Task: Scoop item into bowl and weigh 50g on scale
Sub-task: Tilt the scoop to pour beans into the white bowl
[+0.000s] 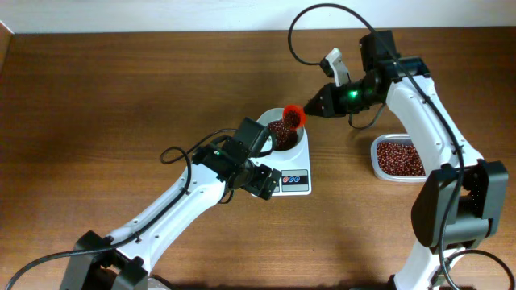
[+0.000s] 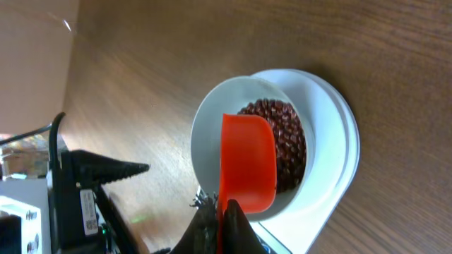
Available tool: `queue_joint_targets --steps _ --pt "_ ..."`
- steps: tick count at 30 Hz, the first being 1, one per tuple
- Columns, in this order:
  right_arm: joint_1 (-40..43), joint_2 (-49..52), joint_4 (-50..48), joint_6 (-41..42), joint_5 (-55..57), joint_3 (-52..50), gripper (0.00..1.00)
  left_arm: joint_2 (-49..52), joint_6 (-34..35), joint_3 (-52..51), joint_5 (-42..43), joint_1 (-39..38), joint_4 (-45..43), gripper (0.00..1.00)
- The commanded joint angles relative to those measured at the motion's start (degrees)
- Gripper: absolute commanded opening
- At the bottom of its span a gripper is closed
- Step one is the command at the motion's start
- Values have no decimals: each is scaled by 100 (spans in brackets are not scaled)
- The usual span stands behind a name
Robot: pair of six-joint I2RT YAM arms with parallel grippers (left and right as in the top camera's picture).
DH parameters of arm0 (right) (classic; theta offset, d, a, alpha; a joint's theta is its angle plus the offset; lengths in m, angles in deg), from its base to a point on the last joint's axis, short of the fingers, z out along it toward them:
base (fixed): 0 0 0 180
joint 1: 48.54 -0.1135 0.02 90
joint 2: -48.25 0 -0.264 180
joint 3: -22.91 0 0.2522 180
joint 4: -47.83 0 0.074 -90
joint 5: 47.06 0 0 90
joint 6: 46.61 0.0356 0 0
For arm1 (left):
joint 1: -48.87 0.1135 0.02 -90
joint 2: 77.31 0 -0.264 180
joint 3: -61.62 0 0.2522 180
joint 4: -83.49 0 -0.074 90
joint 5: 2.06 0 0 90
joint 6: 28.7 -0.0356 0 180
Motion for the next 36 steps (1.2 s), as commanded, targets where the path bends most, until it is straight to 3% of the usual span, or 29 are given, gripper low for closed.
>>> queue_joint_targets --steps 1,13,36 --pt "-70 -227 236 -369 258 426 4 -83 55 -37 -55 -17 -13 99" --pt "-1156 -227 511 -1073 2544 817 4 -83 55 -37 -55 -17 -13 99" --pt "-1176 -227 348 -1217 2492 817 4 -83 55 -37 -55 -17 -13 99"
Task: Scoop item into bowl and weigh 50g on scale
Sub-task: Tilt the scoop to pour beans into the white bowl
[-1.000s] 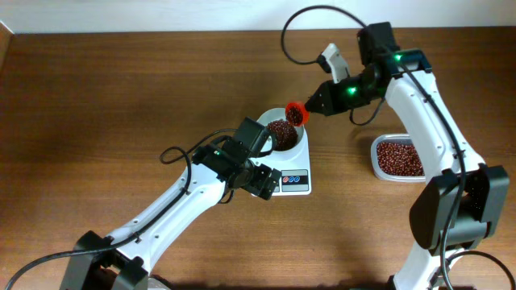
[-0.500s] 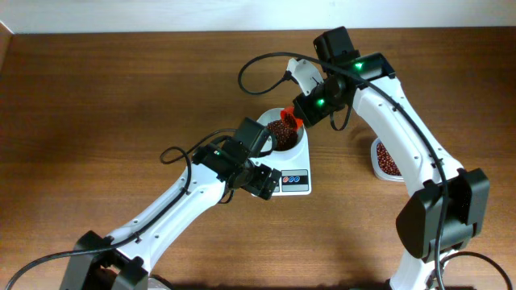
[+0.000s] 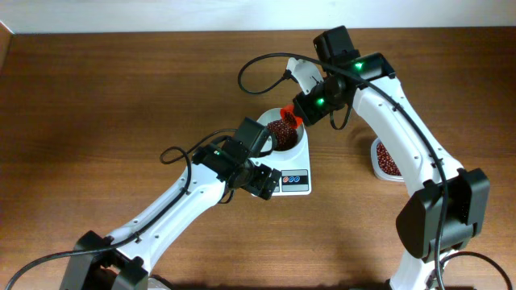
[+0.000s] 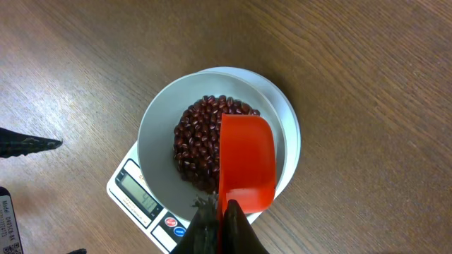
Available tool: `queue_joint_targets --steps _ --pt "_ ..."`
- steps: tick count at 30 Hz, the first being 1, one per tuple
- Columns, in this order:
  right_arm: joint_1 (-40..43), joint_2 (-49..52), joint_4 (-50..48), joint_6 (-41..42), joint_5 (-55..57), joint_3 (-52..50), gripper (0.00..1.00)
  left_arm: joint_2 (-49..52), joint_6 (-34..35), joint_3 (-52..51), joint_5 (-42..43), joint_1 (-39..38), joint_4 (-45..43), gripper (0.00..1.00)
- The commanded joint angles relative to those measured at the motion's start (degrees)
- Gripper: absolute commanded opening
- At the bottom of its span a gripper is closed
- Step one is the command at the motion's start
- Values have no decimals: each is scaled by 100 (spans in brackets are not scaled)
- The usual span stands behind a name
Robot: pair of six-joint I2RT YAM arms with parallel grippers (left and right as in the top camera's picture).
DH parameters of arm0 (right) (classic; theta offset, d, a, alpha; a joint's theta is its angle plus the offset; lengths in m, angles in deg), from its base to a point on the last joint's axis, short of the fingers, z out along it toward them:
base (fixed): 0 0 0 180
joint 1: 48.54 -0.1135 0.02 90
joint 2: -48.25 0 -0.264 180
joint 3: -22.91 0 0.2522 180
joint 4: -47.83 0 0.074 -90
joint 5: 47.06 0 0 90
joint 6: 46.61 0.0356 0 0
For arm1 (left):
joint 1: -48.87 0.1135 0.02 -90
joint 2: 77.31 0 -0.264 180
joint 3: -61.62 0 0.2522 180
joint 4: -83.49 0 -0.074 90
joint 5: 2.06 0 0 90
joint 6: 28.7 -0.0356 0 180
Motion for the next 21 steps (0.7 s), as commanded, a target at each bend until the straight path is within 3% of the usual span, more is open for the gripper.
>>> queue_joint_targets --steps 1,5,9,21 --pt "-4 -175 -70 -68 -57 142 4 -83 55 -37 -55 -17 -13 99" --pt "-11 -181 -13 -70 -57 341 4 -83 55 -37 -55 -17 -11 99" --pt "-11 -203 485 -852 -52 673 4 -83 55 -37 -55 -17 -13 99" --pt "-48 -201 581 -870 -140 671 4 -83 55 -37 -55 -17 -13 99"
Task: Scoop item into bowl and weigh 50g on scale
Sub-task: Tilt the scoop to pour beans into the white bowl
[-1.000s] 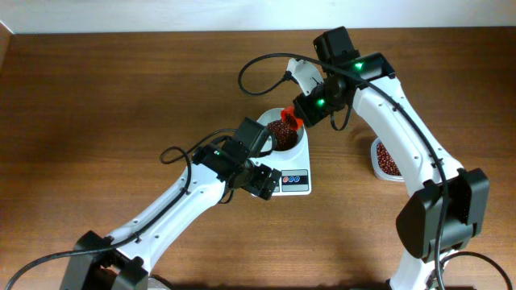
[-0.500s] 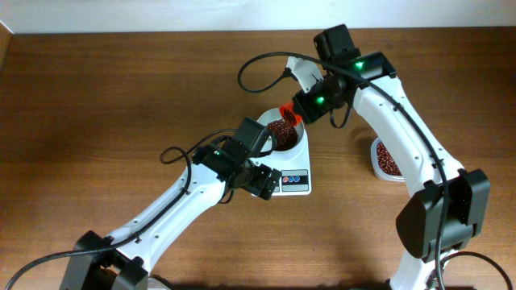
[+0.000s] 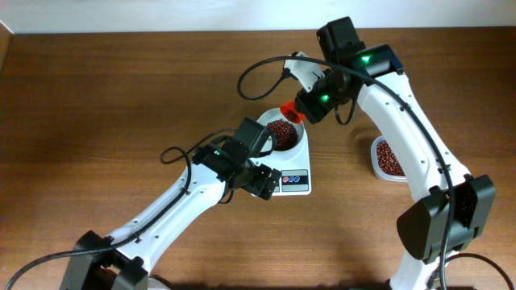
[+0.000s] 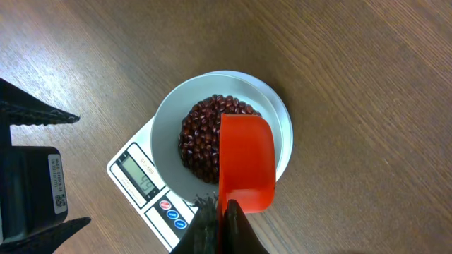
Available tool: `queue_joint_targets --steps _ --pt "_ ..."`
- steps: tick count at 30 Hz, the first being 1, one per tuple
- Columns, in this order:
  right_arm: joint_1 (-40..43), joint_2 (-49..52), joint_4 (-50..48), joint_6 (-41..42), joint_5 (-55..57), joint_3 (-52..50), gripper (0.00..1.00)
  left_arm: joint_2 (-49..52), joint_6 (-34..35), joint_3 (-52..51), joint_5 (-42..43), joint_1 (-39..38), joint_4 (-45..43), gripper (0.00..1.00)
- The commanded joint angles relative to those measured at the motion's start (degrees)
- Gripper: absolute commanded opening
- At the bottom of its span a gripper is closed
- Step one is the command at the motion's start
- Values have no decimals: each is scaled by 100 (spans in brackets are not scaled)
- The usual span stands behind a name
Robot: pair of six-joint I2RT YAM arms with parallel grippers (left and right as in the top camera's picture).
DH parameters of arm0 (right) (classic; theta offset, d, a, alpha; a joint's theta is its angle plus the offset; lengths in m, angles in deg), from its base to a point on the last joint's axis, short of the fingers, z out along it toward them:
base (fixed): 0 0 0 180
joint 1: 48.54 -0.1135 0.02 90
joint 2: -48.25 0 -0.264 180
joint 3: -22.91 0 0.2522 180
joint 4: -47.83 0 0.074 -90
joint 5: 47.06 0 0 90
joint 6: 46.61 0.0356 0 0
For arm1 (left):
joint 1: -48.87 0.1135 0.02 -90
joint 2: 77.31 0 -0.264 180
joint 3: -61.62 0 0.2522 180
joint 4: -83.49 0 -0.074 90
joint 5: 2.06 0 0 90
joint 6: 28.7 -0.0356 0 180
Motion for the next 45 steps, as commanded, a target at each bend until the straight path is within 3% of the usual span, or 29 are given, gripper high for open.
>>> queue_joint_targets --steps 1,17,20,26,28,30,35,41,42,45 --pt "-42 -157 11 -39 -120 125 4 -83 55 -37 -55 -17 -13 99" --pt "-155 -157 101 -81 -245 125 4 -83 55 -37 -55 -17 -13 99" --pt "-337 -157 46 -166 527 125 4 -83 55 -37 -55 -17 -11 99" --pt "-382 -157 0 -92 774 125 4 -83 55 -37 -55 -17 -13 99" --pt "-457 -155 118 -483 664 125 4 -83 55 -37 -55 -17 -13 99" --pt "-485 -155 -79 90 1032 125 4 -83 55 -37 -55 -17 -13 99" --pt "-487 -155 -74 -197 787 125 4 -83 55 -37 -55 -20 -13 99" --pt "-470 -155 -234 304 800 125 4 -83 55 -37 -55 -17 -13 99" --pt "-487 -155 -175 -59 647 125 4 -83 55 -37 -55 -17 -13 99" --pt "-485 -155 -164 -13 605 125 4 -83 55 -37 -55 -17 -13 99"
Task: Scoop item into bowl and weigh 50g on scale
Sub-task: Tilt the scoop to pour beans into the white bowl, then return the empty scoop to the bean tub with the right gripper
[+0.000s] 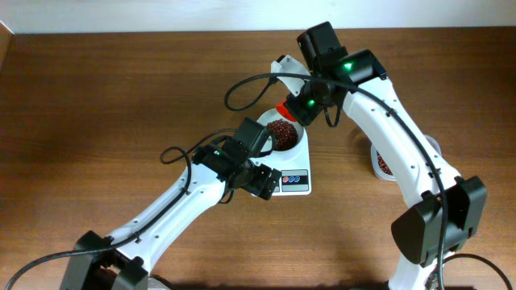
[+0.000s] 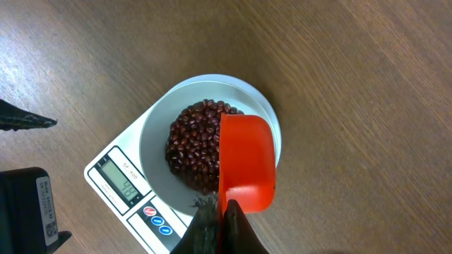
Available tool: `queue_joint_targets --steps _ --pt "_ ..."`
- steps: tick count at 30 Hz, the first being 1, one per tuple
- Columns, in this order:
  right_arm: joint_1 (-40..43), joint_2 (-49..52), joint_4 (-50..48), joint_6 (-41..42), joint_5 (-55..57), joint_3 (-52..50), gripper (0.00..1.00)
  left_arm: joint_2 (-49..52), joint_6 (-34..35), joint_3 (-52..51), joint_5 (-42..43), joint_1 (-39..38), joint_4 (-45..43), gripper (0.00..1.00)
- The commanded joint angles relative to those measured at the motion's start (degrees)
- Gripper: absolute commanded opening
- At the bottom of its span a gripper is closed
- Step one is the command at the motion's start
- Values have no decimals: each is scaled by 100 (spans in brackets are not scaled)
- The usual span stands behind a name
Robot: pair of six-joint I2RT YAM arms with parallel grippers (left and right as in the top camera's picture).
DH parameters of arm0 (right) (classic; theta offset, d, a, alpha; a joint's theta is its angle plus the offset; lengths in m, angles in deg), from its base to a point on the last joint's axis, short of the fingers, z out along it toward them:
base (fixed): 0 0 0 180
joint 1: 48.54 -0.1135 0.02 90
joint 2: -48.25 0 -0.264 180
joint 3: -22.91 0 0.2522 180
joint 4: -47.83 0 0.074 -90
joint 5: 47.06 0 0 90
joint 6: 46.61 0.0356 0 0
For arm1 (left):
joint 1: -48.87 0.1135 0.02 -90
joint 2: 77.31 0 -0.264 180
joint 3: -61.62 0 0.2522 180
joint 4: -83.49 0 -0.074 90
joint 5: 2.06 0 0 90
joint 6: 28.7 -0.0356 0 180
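Observation:
A white bowl [image 2: 157,134] heaped with dark red beans [image 2: 192,151] sits on the white scale [image 2: 123,197], whose display [image 2: 124,185] shows digits too blurred to read. My right gripper [image 2: 224,224] is shut on the red scoop [image 2: 246,164], held above the bowl's right rim; the scoop looks empty. In the overhead view the scoop [image 1: 284,110] shows beside the bowl [image 1: 284,134]. My left gripper [image 1: 262,161] rests at the scale's left side, beside the bowl, with its fingers spread.
A clear container of red beans [image 1: 384,161] stands to the right of the scale, partly hidden under my right arm. The wooden table [image 1: 113,105] stretches bare to the left and far side.
My right gripper with the scoop has shifted slightly left and farther back over the bowl. The bowl, the scale and the left arm have not moved.
First the scoop was tipped over the bowl from the right. Then my right wrist stood above the bowl with the scoop turned flat and empty. It stayed over the bowl's right rim, drifting a little, while the left gripper kept its place by the scale.

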Motion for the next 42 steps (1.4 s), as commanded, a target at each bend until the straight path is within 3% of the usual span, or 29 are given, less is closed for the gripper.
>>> queue_joint_targets --steps 1,15,17,19,24,28,34,42 --pt "-48 -155 116 -505 -267 118 4 -83 55 -37 -55 -20 -13 99" --pt "-28 -155 90 -149 -160 118 4 -83 55 -37 -55 -20 -13 99" --pt "55 -155 -26 391 -175 118 4 -83 55 -37 -55 -20 -13 99" --pt "302 -157 -105 872 -669 138 4 -83 55 -37 -55 -20 -13 99" --pt "1329 -157 -101 1106 -3099 140 4 -83 55 -37 -55 -20 -13 99" --pt "1915 -157 -76 1108 -3427 140 4 -83 55 -37 -55 -20 -11 99" --pt "2944 -157 1019 1102 -2769 140 4 -83 55 -37 -55 -20 -11 99" --pt "3759 -157 2538 1550 9 138 4 -83 55 -37 -55 -20 -13 99"
